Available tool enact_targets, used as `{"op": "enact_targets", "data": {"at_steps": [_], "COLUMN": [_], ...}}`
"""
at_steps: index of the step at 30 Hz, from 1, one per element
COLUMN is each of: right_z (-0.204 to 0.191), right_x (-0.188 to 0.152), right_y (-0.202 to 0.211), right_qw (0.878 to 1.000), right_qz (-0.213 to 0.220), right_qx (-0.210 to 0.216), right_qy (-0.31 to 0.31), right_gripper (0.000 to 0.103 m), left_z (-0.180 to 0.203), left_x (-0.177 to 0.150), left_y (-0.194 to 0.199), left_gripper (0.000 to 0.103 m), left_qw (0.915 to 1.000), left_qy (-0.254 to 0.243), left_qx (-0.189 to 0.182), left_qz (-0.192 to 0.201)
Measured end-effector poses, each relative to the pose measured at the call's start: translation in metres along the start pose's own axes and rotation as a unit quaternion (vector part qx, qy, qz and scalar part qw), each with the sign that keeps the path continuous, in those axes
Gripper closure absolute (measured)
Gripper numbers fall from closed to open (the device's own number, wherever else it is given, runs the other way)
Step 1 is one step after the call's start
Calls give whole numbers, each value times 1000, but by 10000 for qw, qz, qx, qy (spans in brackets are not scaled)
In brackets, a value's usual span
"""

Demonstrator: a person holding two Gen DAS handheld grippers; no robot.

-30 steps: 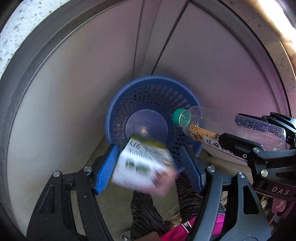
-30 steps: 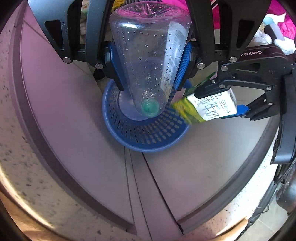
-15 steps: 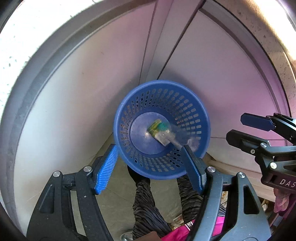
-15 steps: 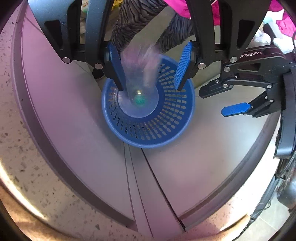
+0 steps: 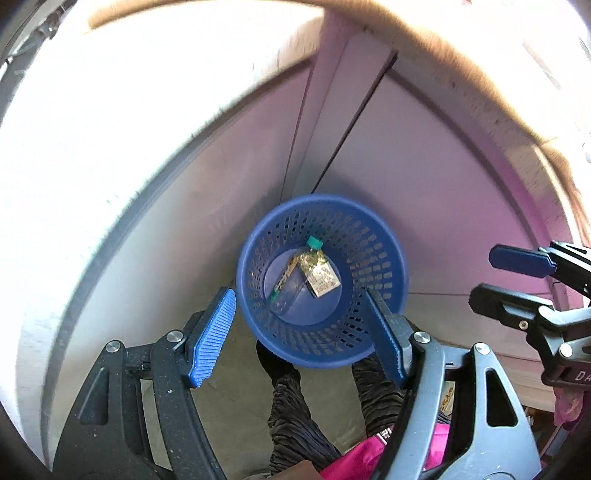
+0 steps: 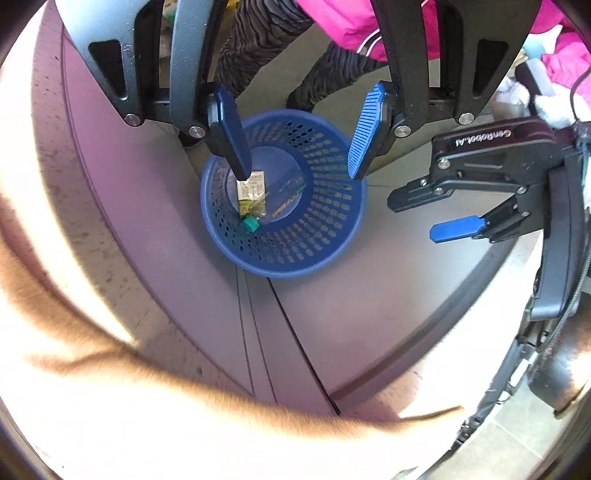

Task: Collect trash
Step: 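Move both tools back up over the towel toward the toothpaste and toothbrush case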

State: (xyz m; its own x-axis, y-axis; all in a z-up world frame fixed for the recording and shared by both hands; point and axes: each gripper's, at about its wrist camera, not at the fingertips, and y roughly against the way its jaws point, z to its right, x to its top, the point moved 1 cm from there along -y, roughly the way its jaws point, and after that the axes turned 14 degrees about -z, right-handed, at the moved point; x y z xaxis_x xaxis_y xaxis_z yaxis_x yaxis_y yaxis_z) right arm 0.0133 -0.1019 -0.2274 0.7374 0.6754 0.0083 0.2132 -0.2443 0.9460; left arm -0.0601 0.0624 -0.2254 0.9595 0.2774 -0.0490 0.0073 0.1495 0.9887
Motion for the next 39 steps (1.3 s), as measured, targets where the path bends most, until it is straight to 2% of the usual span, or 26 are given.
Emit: {"op": "enact_targets", "data": {"at_steps": [12,19,23,30,39], "right_z": [4,12,19,42,79], "right_x": [-14,-21,-20,-14,14], "right_y": [65,107,124,146,162], "right_qw": [9984,9959,9939,9912,9904], "right_qz": [396,816,1061,1321,1348], "right_qx": [320,235,172,10,-110], "right_qy": [254,323,253,-3,-291], "right_gripper": [45,44,43,41,41], "left_z": [6,18,30,54,76], "left_x": [19,45,59,99,165], "left_y": [83,132,137,153,165], "left_gripper": [30,30,27,27,27], "left_qw": [9975,9928,9903,9877,9840], "left_qy": [-103,-302,-459,-814,-1353], "left_qx": [-77,-165,-168,-300,-84], "left_qz": [697,1145,1304,1301,1160]}}
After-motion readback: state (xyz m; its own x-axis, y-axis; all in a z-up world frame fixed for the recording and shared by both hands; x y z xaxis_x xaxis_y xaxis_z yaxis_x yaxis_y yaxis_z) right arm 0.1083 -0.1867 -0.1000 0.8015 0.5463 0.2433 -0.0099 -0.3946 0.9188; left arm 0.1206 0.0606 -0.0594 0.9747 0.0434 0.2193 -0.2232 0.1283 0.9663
